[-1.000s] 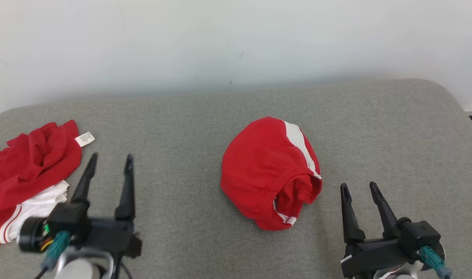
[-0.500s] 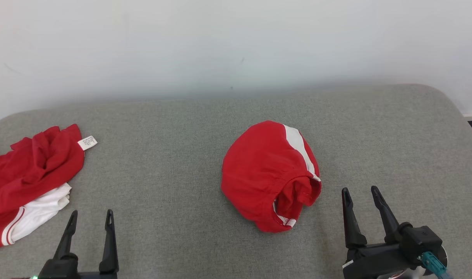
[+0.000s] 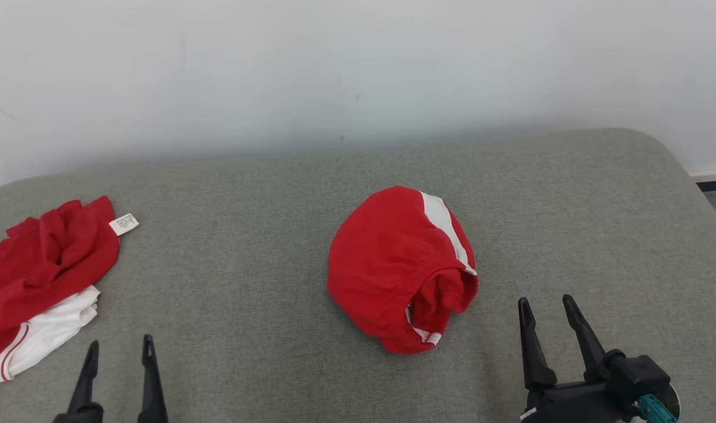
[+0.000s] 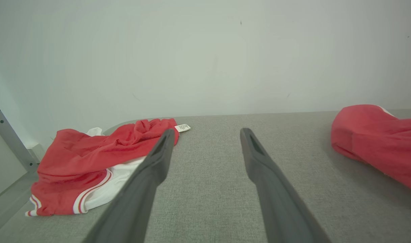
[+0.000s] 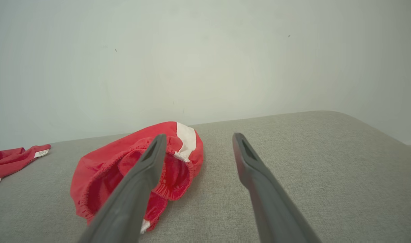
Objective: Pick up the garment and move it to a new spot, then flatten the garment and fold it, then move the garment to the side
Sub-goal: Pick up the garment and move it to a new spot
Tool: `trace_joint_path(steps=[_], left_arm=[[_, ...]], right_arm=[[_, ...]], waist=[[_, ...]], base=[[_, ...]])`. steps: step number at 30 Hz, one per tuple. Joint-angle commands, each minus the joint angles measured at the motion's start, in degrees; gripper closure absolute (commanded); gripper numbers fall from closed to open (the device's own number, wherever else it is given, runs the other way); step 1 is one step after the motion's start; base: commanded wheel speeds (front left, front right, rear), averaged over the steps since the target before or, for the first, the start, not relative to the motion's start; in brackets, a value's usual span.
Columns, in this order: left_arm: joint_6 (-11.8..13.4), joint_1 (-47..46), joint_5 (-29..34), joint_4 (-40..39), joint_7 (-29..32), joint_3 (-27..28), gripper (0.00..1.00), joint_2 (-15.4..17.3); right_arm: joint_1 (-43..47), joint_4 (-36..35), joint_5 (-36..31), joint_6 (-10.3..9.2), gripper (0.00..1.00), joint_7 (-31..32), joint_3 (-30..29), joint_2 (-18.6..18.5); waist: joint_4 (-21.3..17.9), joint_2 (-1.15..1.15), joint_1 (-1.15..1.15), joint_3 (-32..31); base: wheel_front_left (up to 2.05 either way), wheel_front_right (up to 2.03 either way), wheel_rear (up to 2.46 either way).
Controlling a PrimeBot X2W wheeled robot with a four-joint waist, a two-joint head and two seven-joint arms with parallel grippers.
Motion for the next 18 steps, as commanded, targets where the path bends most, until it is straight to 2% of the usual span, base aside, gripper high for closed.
trace_joint_path(steps=[1,8,14,18], left_arm=[[-0.2,0.6,0.4,-0.5,-0.2,0.6,0.0,-0.4],[-2.0,1.7,2.0,-2.0,-0.2,3.5,0.0,-2.6],[-5.5,2.4,3.6,-2.7,-0.2,3.8,0.0,-3.2],[-6.7,2.7,3.9,-3.0,-0.2,4.7,0.0,-3.8]], right_arm=[[0.5,-0.1,0.2,-0.12,0.0,0.0,0.0,0.1],[0.9,0.3,0.0,-0.12,0.0,0.0,-0.6,0.1],[1.1,0.8,-0.1,-0.12,0.0,0.0,-0.8,0.1],[1.1,1.1,-0.1,-0.12,0.0,0.0,-0.8,0.1]], waist=[[-0.1,0.0,0.0,0.0],[-0.2,0.0,0.0,-0.2],[0.2,0.0,0.0,-0.2],[0.4,0.0,0.0,-0.2]], base=[[0.0,0.0,0.0],[0.0,0.0,0.0],[0.0,0.0,0.0],[0.0,0.0,0.0]])
